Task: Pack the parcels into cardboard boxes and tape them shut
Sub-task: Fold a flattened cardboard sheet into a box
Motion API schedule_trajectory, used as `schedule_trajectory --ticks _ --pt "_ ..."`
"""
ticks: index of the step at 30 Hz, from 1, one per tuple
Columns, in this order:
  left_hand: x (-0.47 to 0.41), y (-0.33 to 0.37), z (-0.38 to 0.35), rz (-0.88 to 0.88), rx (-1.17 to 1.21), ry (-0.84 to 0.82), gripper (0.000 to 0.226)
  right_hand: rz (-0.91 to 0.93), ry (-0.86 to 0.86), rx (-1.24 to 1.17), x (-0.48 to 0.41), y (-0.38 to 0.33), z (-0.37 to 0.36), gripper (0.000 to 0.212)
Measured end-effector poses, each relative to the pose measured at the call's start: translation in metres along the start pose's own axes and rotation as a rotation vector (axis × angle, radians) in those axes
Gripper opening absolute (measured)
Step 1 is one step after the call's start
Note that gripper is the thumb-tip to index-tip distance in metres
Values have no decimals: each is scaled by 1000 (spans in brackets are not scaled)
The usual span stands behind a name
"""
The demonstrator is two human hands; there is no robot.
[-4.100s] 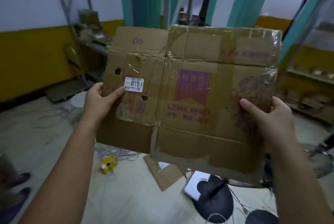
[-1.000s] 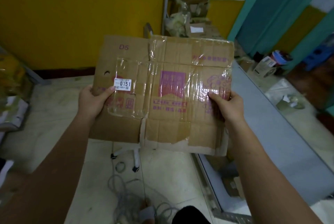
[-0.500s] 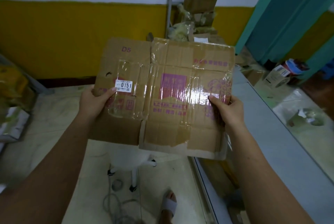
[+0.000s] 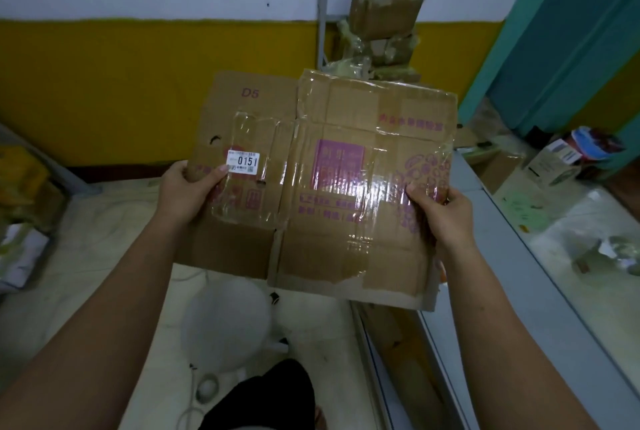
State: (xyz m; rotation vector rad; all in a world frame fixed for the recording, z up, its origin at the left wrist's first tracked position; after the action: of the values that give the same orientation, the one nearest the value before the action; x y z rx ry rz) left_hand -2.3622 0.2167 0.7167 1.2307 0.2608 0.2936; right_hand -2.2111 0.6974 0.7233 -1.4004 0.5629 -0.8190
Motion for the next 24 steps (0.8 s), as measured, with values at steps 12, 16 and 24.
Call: schedule_trajectory --ticks 12,16,24 --pt "-90 8 -98 -14 -62 9 51 51 23 32 -103 -10 -51 44" --pt "-132 10 -126 -12 -75 2 57 63 37 52 -136 -18 -78 44" --pt "-187 32 -200 -13 -82 -73 62 60 94 29 -196 -29 -89 32"
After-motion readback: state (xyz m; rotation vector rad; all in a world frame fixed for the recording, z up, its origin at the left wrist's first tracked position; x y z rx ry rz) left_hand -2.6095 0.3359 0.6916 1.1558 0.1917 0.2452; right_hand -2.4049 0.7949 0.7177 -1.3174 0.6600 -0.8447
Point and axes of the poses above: each hand's wrist, its own x-axis away from the middle knuckle, its own z-axis out of the back of the hand, y = z × x, the point moved 9 cm from there along -x, towards the middle knuckle, and after that the axes turned 12 degrees about y, right-handed, at the moved point
